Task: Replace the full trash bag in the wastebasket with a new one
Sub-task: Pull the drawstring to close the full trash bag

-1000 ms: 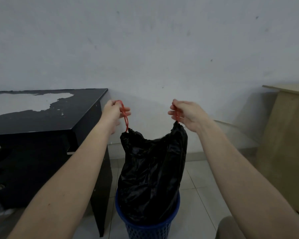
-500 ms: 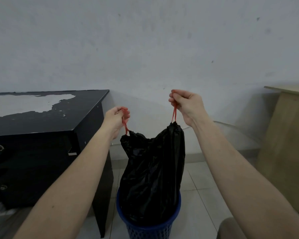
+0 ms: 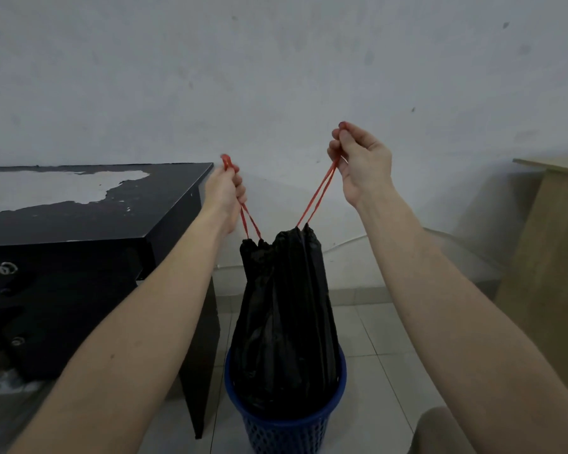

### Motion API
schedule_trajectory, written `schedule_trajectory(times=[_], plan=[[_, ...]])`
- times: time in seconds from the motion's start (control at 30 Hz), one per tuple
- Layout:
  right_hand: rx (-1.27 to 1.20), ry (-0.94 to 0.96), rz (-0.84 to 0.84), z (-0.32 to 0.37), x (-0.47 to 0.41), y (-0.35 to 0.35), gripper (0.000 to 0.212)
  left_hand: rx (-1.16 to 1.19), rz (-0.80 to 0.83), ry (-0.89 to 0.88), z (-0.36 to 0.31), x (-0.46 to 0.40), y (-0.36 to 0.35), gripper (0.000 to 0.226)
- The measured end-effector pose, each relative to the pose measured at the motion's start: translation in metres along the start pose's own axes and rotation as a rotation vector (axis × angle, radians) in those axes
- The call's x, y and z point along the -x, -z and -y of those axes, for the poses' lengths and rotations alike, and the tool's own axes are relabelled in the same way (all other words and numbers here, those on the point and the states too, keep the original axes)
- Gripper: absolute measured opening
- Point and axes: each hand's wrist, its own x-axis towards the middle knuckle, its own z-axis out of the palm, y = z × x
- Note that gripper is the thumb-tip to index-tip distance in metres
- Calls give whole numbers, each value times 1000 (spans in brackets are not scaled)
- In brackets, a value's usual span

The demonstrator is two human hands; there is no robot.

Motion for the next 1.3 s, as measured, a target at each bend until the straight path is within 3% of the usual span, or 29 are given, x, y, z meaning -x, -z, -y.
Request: schedule_trajectory(times=[0.23,0.67,0.77,0.87,1.1,1.3], plan=[[71,-71,-34,-31,6,11,12,101,92,-90,-36,-4,-28,28],[-18,-24,72,-17,-8,-42,12,136,120,-111,-17,6,-12,25],[17,-47,62,-22,-5,-33,10,-19,154,-128,-16,3,-5,38],[137,-55,57,-20,-5,-30,10,-242,158,-171,-12,3,-2,32],[236,-65,141,-21,-2,-30,13,-439,161,-97,-8,8,0,28],[246,-98,269,-23,1,-38,20,-406,103,36,-2,7,-4,14]])
